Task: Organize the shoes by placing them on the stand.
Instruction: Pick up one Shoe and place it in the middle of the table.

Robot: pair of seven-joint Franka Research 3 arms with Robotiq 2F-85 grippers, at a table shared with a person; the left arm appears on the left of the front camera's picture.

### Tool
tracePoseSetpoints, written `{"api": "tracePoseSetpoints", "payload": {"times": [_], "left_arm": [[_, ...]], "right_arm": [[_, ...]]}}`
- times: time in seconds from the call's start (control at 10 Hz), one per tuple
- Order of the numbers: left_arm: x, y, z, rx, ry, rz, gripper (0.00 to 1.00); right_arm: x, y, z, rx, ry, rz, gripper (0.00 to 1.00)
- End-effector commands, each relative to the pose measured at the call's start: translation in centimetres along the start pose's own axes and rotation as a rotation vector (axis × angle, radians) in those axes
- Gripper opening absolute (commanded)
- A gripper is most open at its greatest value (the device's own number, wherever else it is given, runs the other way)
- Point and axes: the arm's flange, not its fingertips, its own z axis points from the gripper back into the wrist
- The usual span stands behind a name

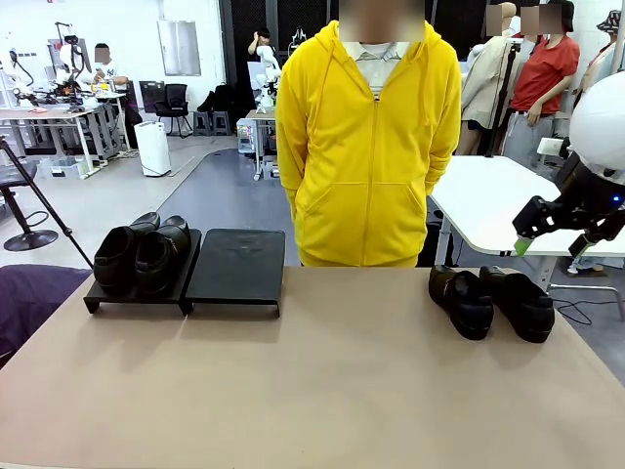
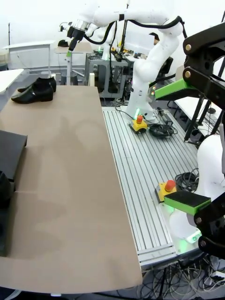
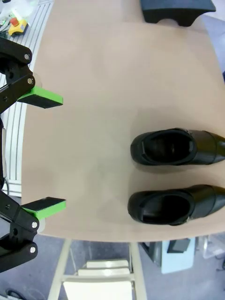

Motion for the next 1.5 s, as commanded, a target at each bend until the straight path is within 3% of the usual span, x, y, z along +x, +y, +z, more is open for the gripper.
{"api": "tracePoseSetpoints", "payload": {"times": [0.0,0.2,0.4,0.8,1.4], "left_arm": [[-0.4,0.0,0.0,0.011,0.007,0.003,1.00],[-0.4,0.0,0.0,0.011,0.007,0.003,1.00],[-0.4,0.0,0.0,0.011,0.007,0.003,1.00],[-0.4,0.0,0.0,0.011,0.007,0.003,1.00],[-0.4,0.0,0.0,0.011,0.007,0.003,1.00]], "right_arm": [[2.8,-0.2,-2.2,-0.036,0.055,-0.008,1.00],[7.6,-1.1,-5.8,0.010,0.120,0.045,1.00],[10.5,-2.2,-9.8,0.020,0.243,-0.016,1.00],[12.3,-2.7,-16.6,0.026,0.225,-0.086,1.00],[14.4,-3.2,-21.7,0.061,0.242,-0.086,1.00]]}}
